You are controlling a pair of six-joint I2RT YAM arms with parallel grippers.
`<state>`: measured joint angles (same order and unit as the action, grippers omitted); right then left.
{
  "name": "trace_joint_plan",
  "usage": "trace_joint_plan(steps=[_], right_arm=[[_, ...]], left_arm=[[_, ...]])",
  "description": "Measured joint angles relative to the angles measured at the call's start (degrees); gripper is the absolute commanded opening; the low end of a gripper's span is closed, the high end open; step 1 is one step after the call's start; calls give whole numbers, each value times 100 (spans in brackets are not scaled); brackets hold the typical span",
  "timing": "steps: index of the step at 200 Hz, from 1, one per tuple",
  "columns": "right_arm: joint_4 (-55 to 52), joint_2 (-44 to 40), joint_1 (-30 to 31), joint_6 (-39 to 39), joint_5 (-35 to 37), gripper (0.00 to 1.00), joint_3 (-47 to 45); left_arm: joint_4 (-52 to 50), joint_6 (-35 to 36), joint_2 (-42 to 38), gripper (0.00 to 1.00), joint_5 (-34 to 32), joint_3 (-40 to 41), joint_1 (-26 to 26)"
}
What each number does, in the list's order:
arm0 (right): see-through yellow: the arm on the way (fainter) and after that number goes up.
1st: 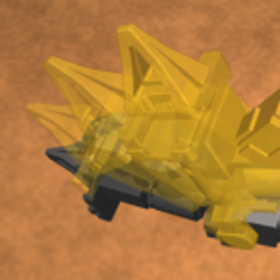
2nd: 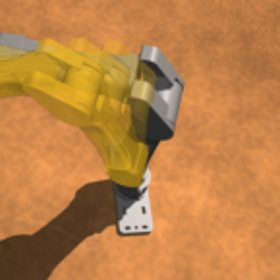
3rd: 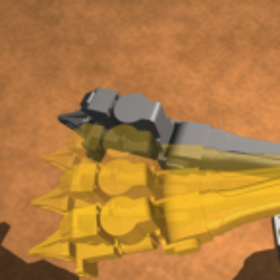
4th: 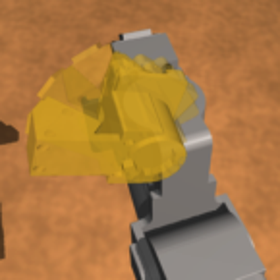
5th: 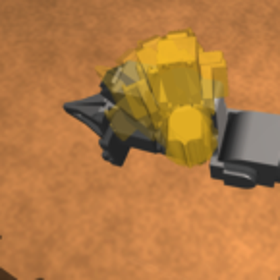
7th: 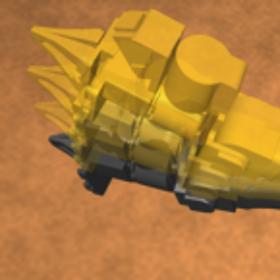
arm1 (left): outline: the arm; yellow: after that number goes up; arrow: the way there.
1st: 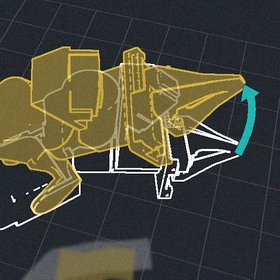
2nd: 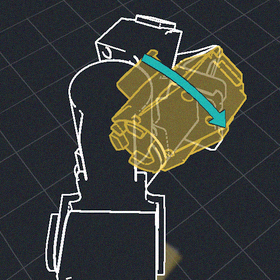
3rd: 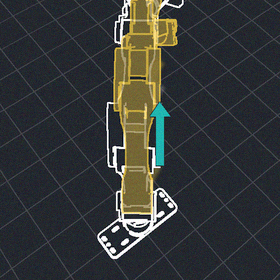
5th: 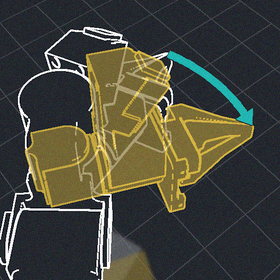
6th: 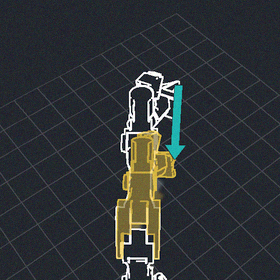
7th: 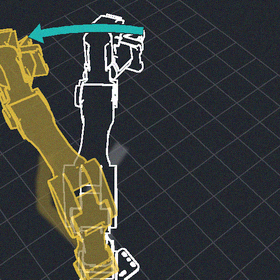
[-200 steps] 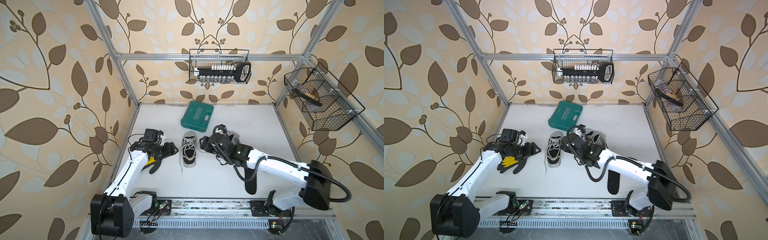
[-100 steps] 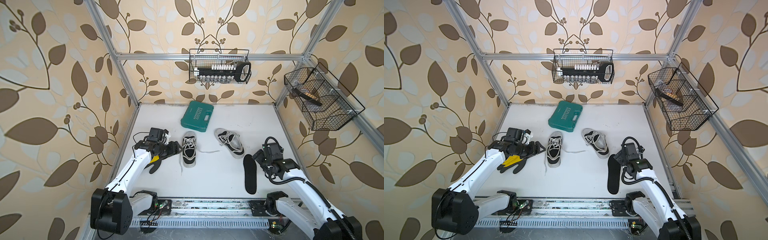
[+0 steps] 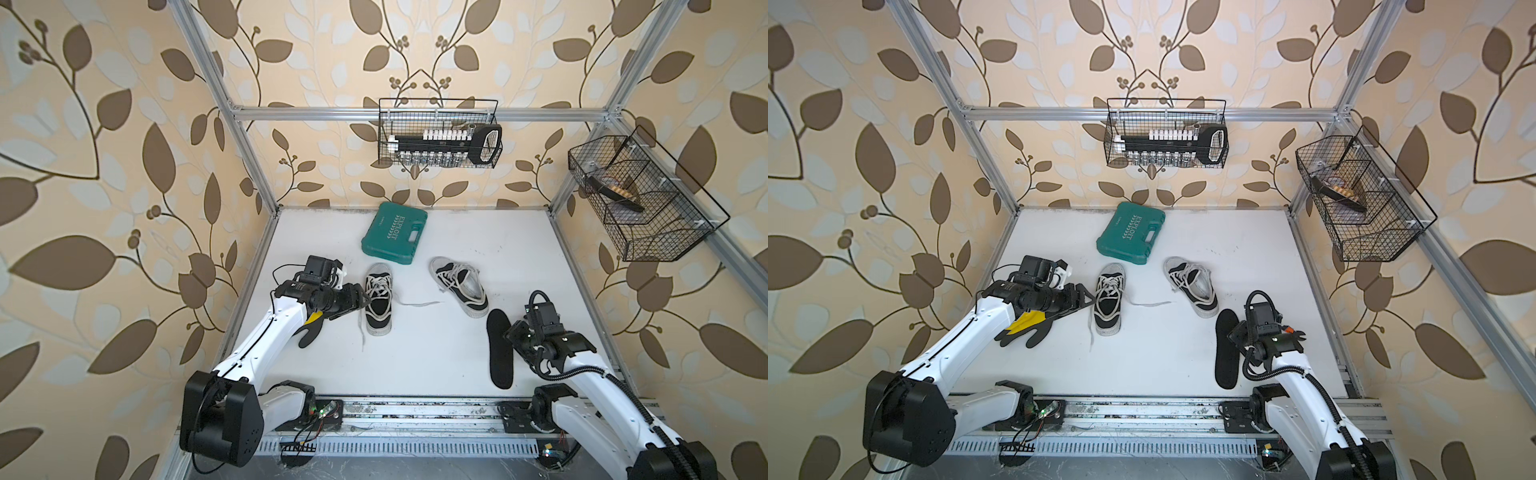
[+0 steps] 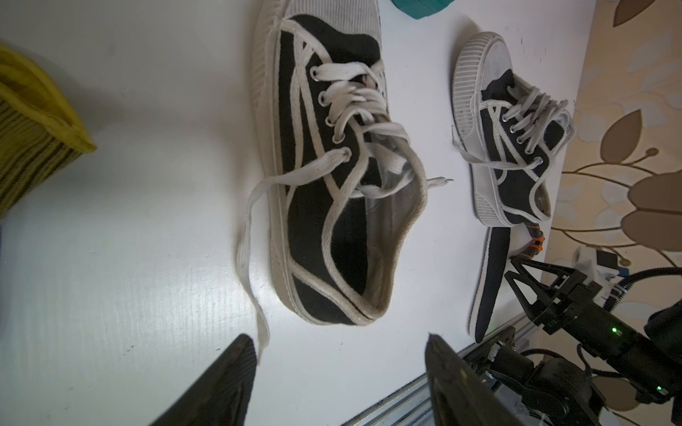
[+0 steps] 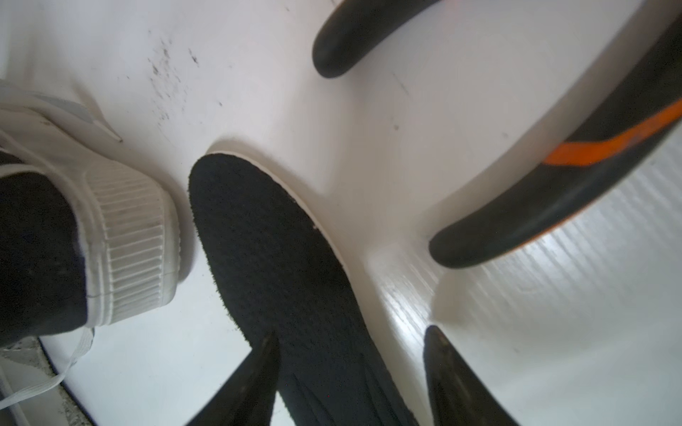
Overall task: Insert the insole into the shoe
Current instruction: Pick up the insole from the center of the board.
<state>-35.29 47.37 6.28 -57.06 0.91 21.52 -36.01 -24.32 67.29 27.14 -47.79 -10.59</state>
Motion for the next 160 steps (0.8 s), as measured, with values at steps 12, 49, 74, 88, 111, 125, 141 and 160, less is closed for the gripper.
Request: trace_joint_plan(steps=[12,49,74,88,111,125,141,160], right_arm=[[55,-17,0,-31,-28,52,-57],[166,0,-9,-66,-116,43,-177],[267,63,-26,-98,-160,39,-216],[341,118,-48,-101,-179,35,-229],[457,225,-81,-131,-201,29,-229],[505,278,-85,-155,-203,23,-229],[529,317,-85,-168,-216,15,-232],[540,334,-85,-181,-247,5,-236]], left_arm=[[0,-11,9,73,-4,-22,-15],[17,-15,74,73,-13,-90,-70],[20,-17,81,72,-13,-96,-74],[22,-17,90,72,-13,-103,-74],[26,-28,140,70,-13,-138,-74],[24,-33,173,70,-13,-151,-76],[28,-35,190,70,-15,-168,-105],[28,-35,190,70,-13,-195,-114]])
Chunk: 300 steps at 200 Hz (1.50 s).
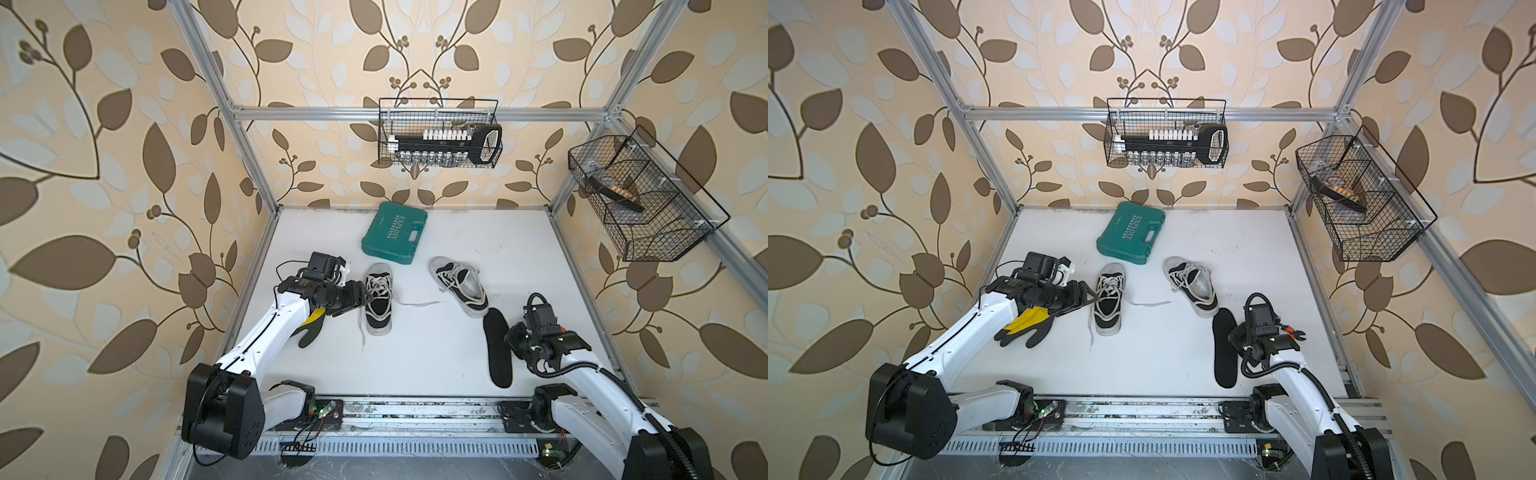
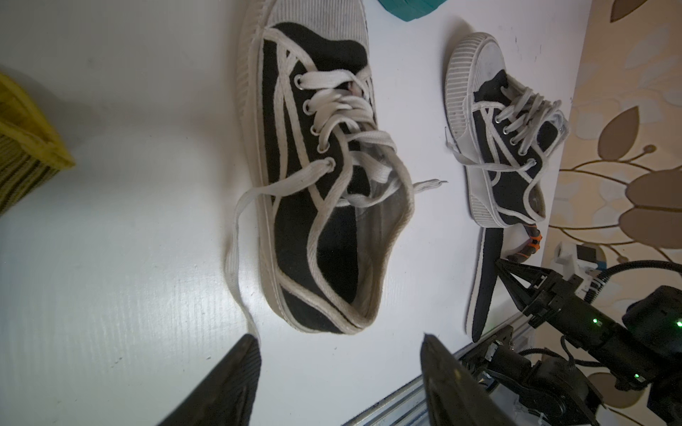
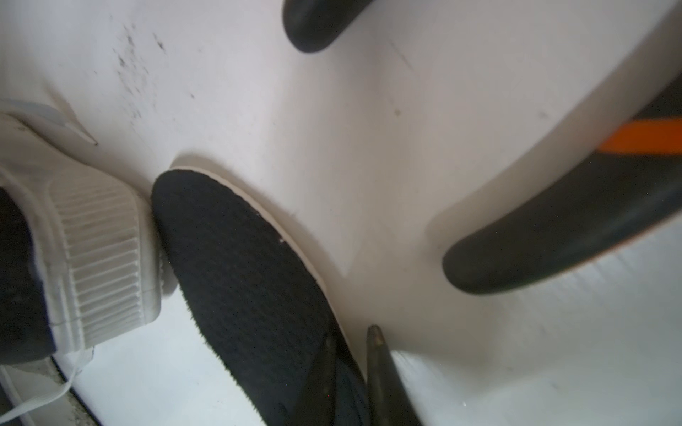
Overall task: Insert the insole into the shoe
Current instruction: Pick up the insole from the center of the board.
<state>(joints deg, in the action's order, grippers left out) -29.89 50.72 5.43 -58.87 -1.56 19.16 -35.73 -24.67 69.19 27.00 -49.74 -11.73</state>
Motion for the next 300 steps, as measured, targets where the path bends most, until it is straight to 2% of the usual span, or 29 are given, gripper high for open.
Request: trace_joint_plan(steps=[7,61,120,186,234,259,300], right_arm=[[4,-4,0,2,-2,0,0],[-17,-216,0,-4,-42,0,-20],[-380,-872,0,24,175,0,262],[-396,-501,0,581,476,0,1198],[-422,0,68,1311,472,0,2009],[-387,455,638,1552,542,0,2636],[162,1412,2465,1235,704,0,3244]], left_arm=[[9,0,0,69,-2,-4,0],[17,-20,44,69,-4,-4,-37],[254,-170,72,71,79,-4,-131],[566,-411,31,73,162,68,-184],[874,-675,-46,75,334,243,-184],[1257,-940,-44,76,570,354,-184],[1987,-1351,-35,76,896,555,-186]])
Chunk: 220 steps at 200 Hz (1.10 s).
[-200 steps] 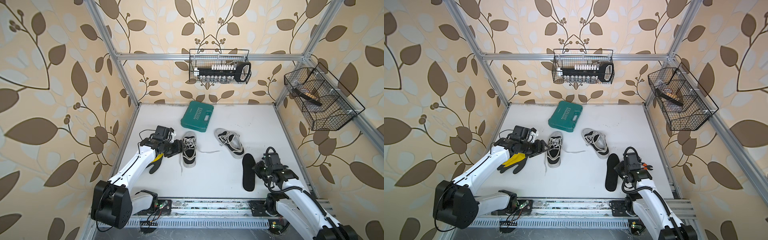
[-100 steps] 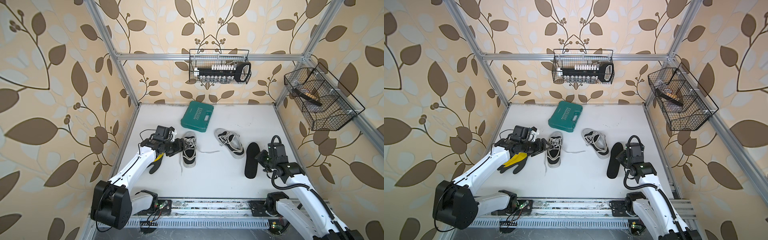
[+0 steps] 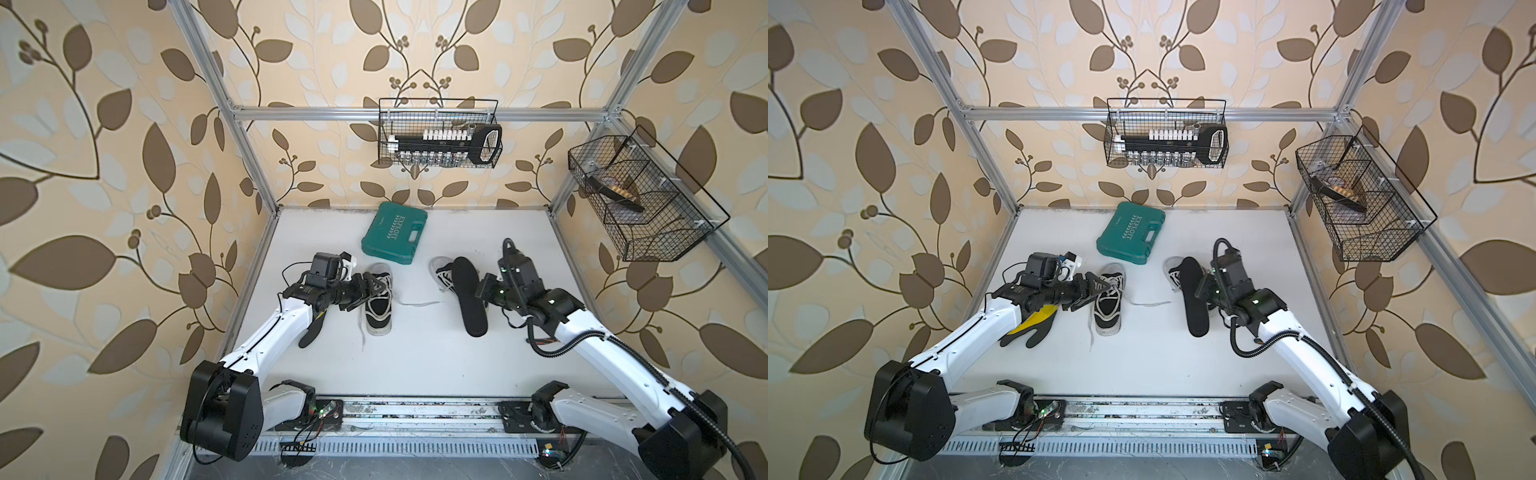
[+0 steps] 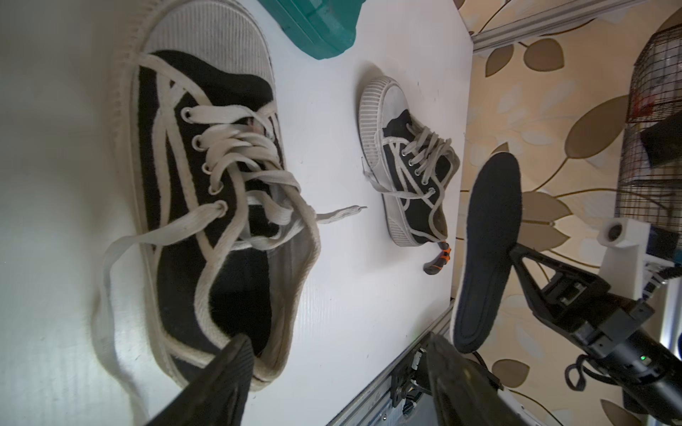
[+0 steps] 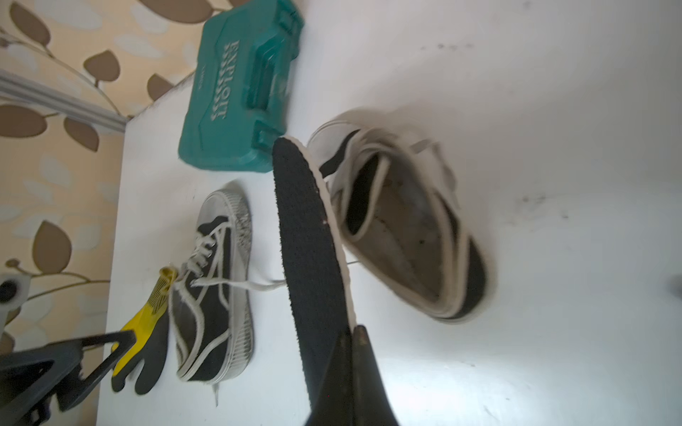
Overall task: Insert the insole into the shoe
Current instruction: Pick up the insole from the center of the board.
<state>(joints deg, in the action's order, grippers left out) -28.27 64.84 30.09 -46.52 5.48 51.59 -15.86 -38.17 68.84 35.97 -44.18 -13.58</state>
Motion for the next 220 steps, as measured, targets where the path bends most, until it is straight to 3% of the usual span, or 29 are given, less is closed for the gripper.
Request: trace_joint_plan(steps=[30,88,120,150,165,190,201,220], right_arm=[[498,1010,863,-236,-201,0,448],[1189,2175,1217,-450,-942,0,1318],[1469,2439,1257,-564,-1390,0,1521],[1596,2494,1257,-634,-1633,0,1521],[1602,2503,1257,-586,-1650,0,1521],[1569,2524,1255,-160,-1626,63,1521],[1541,2524,1257,138,-1598,76,1521],[1563,2524,1268,680,-1510,84,1517]], left_arm=[[623,-271,0,77,339,275,0],[1705,-726,223,73,944,612,0],[2369,-1008,492,50,1176,743,7],[2531,-1117,590,10,1202,741,7],[2457,-984,586,0,1182,699,7],[2223,-796,490,0,1082,634,7],[2059,-730,411,0,999,610,7],[1818,-680,308,0,879,529,7]])
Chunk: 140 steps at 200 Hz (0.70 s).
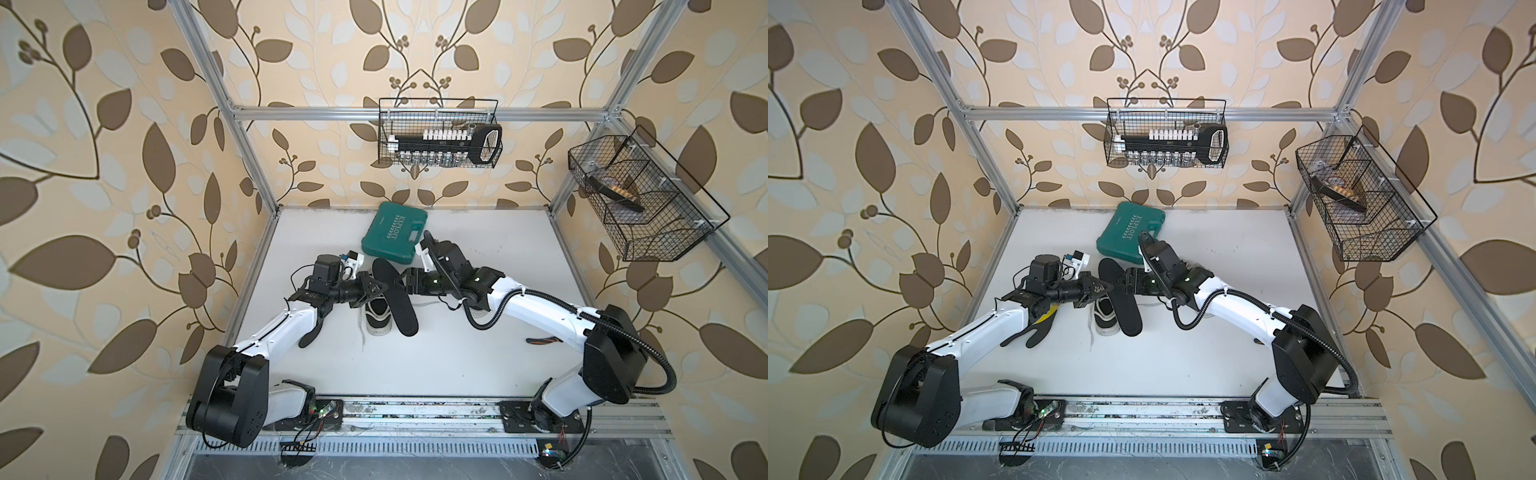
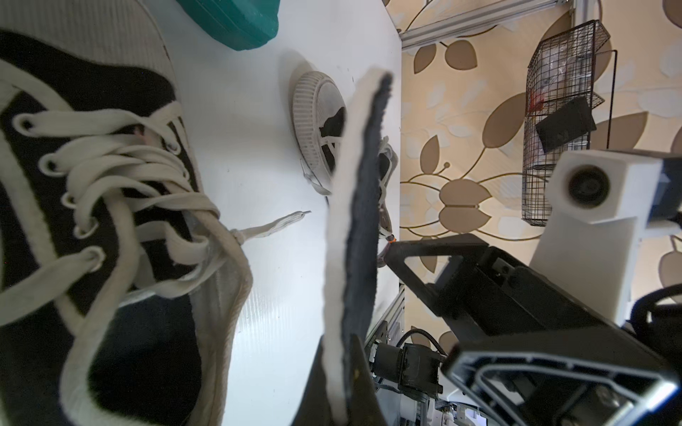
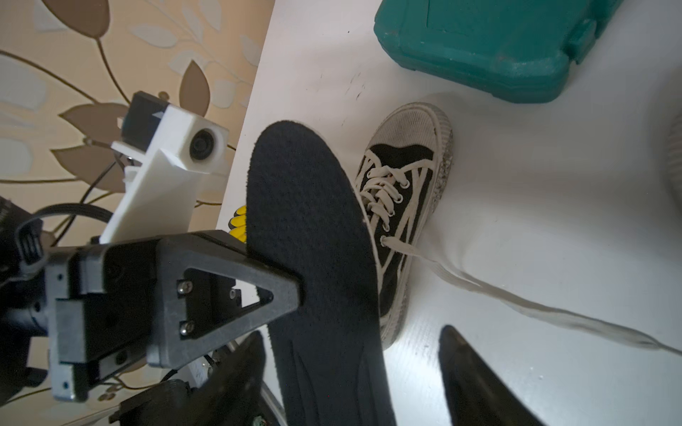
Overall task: Insert the insole into the shoe
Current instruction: Pick up the insole from the center of the board.
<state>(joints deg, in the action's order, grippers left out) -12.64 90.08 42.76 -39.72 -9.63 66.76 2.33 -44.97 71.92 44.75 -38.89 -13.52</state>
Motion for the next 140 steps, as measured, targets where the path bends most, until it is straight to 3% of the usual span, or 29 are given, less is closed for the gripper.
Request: trace_joint_plan(steps=[60,95,140], right_arm=[[933,9,48,831,-234,77,-476],[1429,13,28,763,-614,57,-595],[1692,173,-162,529,-942,41,-636]], left_arm=[[-173,-72,-52,0,-111,-131,0],[90,-321,-52,0,17,-131,0],[584,-673,-52,0,214,-107,11]])
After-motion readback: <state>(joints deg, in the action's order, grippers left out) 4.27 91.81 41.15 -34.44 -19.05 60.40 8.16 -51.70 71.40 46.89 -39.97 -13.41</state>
